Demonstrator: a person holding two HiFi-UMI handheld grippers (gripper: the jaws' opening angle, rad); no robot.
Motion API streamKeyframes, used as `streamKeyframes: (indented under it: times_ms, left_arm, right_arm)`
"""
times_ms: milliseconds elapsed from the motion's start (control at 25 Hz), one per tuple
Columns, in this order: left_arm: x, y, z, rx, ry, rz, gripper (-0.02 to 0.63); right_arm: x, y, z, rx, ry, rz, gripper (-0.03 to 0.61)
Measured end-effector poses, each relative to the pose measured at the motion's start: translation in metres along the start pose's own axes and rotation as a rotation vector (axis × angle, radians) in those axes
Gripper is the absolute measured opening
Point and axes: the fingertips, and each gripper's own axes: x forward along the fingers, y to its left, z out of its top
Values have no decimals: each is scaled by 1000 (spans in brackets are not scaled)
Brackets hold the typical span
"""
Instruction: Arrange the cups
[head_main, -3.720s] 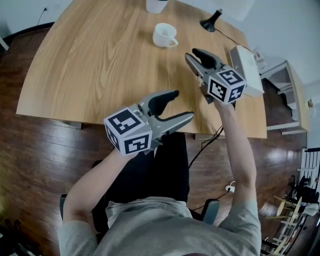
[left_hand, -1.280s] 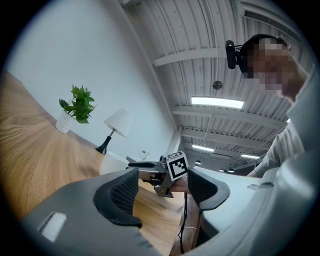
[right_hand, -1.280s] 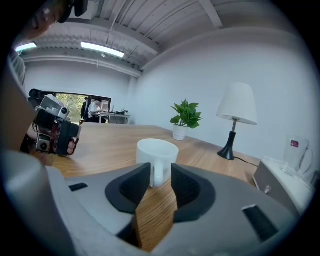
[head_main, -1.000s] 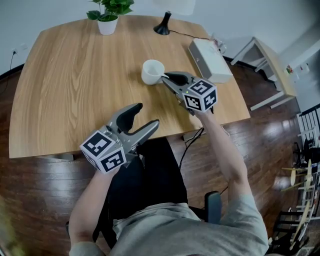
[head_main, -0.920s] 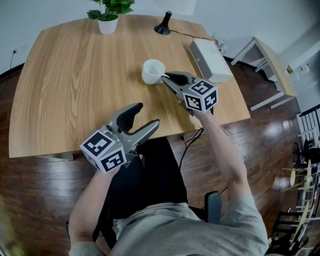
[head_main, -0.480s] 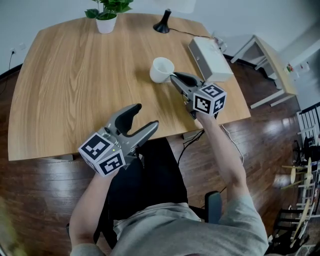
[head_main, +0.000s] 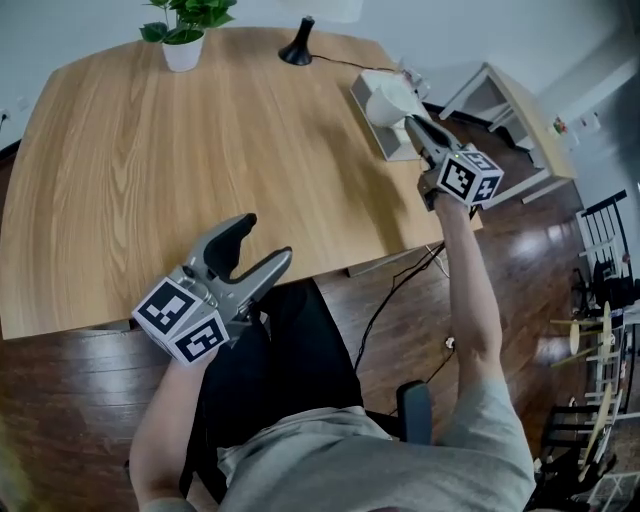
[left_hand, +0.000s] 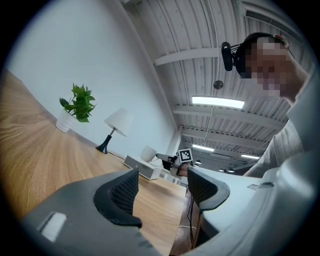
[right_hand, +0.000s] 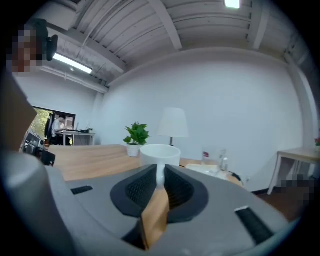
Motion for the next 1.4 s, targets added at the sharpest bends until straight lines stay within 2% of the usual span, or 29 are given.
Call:
streamKeyframes:
  times_ms: [120,240,360,520,680,760,840,920,1000,1040,1120,1160,1240,1400]
  left_arm:
    - [-1,0,0,3,6,-3,297]
    - [-2,1,0,4,7,0,297]
    - [-2,2,-1,3,5,2,298]
    - [-1,1,0,5,2,3,298]
    - [-1,1,0,8,6,6,298]
    - [-1,1,-1,9,8,11,298]
    - [3,1,-1,17,2,7,298]
    - [11,0,1,28,-10,-5,298]
    - [17,-2,3,34,-13,-12,298]
    - [17,-2,2,31,-9,-9,298]
    - [13,-1,-1,21,4,5,298]
    - [10,-1,-2,18,8,9,298]
    - [6,0,-3,21,11,4,298]
    - [1,-3,-2,28,4,-9,298]
  right_arm:
    - [-15,-57,-7,-6,68,-100,64]
    - [-21,-93,-25,-5,147,-143,64]
    - [-23,-110,-32,15,165,-134,64]
    - [-19,-121,-34,-21,179,-101,64]
    - [-17,-125,-38,-4,172,-56,64]
    - [-17,-126,-41,-26,174,-64,68]
    - [-21,-135,-40,-55,192,-119,93]
    - [-32,-147,-25,-68,183,-185,172]
    - [-44,-149,-2,-53,127,-227,183]
    - [-48,-141,7,-33,92,-225,181]
    - [-49,-98,23,-16,15,-148,153]
    - [-50,-66,31,-12,-31,-83,129]
    - [-55,9,40,31,-123,63,129]
    - [-60,159,24,143,-231,317,129]
